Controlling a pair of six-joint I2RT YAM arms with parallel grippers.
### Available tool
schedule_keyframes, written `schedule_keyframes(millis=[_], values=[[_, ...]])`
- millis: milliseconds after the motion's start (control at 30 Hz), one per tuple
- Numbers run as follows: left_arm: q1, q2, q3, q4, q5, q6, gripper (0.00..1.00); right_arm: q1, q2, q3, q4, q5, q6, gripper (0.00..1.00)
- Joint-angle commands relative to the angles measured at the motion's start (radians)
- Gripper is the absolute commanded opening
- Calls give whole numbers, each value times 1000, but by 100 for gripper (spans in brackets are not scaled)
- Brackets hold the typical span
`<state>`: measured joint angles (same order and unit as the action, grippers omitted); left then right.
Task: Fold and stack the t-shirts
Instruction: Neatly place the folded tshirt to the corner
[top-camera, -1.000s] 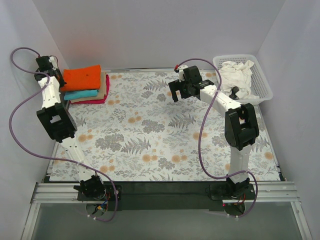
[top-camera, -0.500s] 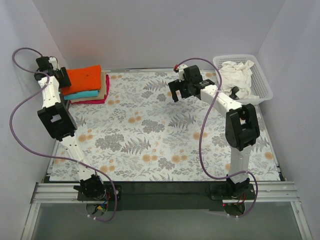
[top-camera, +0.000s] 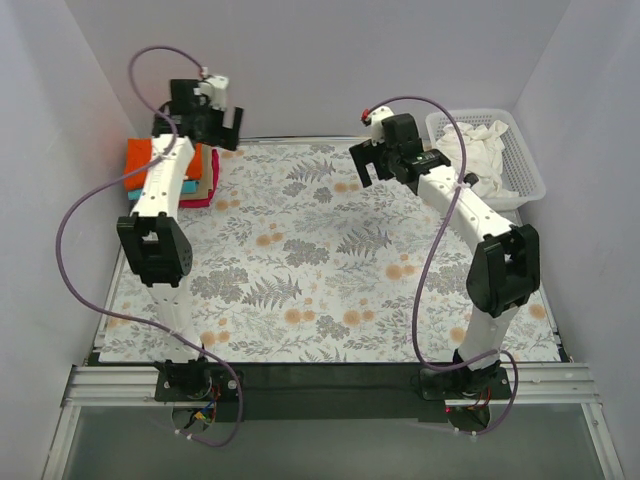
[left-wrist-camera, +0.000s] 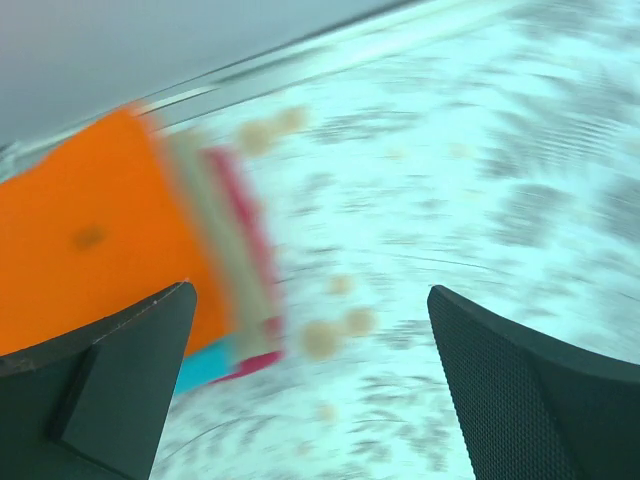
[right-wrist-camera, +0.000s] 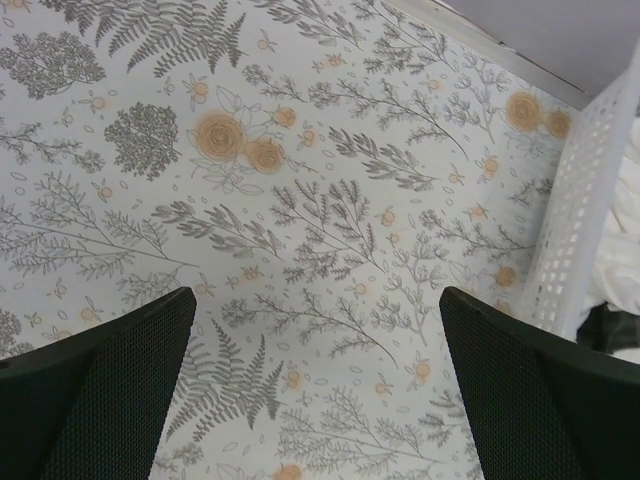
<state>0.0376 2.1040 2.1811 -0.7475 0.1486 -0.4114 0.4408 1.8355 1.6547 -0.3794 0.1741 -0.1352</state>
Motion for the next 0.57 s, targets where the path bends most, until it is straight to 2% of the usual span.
schedule_keyframes(millis=[0, 133, 233, 367, 533], values=[[-134, -79, -99, -41, 91, 68, 95, -40, -117, -18, -73, -1, -24, 98], [-229, -91, -183, -65, 201, -50, 96, -92, -188, -90, -111, -65, -47, 98], [-249, -111, -294, -44, 239, -150, 96, -122, -243, -153, -134, -129, -52, 98], [-249, -182, -470, 52, 189, -256, 97, -131, -317, -259, -131, -166, -63, 98], [-249, -252, -537, 88, 140, -320, 98, -136, -429, -363, -104, -232, -61, 98]])
